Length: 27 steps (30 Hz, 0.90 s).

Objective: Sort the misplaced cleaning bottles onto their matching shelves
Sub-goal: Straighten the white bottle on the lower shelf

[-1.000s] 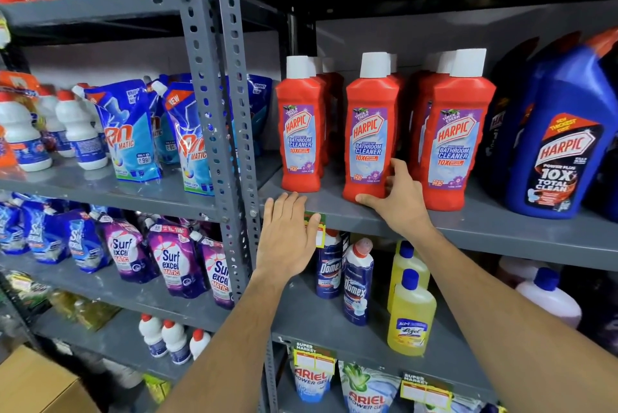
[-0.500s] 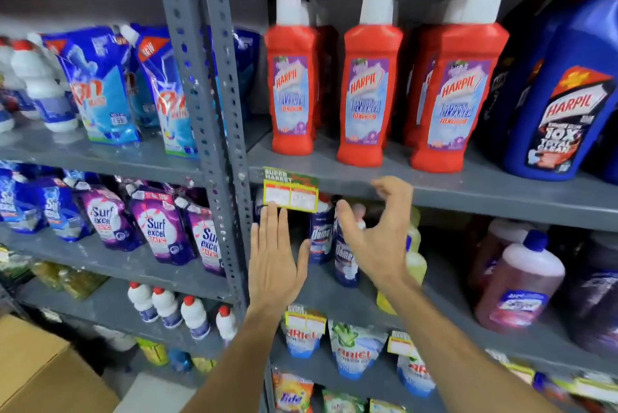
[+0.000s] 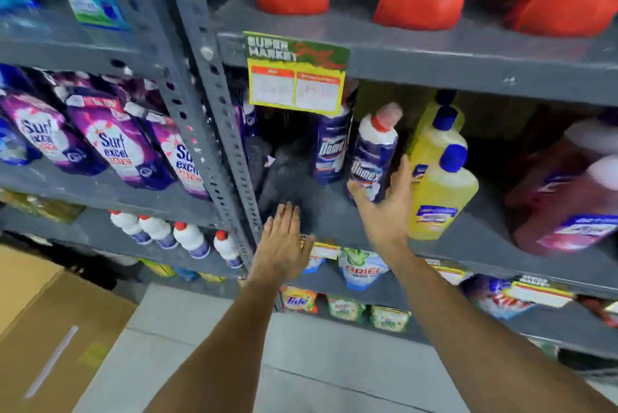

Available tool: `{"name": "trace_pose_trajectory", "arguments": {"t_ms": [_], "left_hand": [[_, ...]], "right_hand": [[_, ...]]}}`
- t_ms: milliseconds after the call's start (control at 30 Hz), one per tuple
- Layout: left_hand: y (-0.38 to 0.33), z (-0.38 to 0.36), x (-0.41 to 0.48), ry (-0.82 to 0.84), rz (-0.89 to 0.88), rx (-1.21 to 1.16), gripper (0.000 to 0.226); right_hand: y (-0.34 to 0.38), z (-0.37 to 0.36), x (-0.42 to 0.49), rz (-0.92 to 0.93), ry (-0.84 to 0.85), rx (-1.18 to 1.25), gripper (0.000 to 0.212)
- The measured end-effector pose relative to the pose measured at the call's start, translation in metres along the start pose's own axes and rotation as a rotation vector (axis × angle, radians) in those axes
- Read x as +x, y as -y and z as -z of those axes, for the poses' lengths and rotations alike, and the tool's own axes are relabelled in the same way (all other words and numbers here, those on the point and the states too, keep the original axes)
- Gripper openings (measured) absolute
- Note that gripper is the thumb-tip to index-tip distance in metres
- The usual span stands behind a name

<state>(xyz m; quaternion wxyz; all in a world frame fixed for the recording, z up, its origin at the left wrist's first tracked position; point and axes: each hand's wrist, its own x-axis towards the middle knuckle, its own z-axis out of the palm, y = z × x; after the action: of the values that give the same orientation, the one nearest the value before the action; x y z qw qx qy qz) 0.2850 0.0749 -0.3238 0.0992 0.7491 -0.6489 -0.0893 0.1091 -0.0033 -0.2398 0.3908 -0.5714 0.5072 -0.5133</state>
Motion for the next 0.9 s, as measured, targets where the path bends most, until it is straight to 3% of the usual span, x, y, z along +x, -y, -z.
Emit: {"name": "trace_pose_trajectory", "arguments": {"t_ms": [133,333,667,900], "left_hand": [[0.010,-0.013,0.012,0.060,0.010,0.074,0.079],[0.014,-0.020,0.010,-0.071,0.011,0.050,0.078],[0.015,-0.022,0.009,-0.068,0.021,0.063,0.078],[0.014,-0.023,0.010,-0.069,0.032,0.062,0.078]], "right_hand": [[-0.009,-0.010,0.031,-0.090,0.000,-0.068,0.087],[-0.032,-0.017,0.043,-0.265,0.008,-0.122,0.071],[-0.036,-0.037,0.028,-0.206,0.354,-0.137,0.066],[-0.037,-0.047,0.032,-0.223,0.420,-0.148,0.068]]}}
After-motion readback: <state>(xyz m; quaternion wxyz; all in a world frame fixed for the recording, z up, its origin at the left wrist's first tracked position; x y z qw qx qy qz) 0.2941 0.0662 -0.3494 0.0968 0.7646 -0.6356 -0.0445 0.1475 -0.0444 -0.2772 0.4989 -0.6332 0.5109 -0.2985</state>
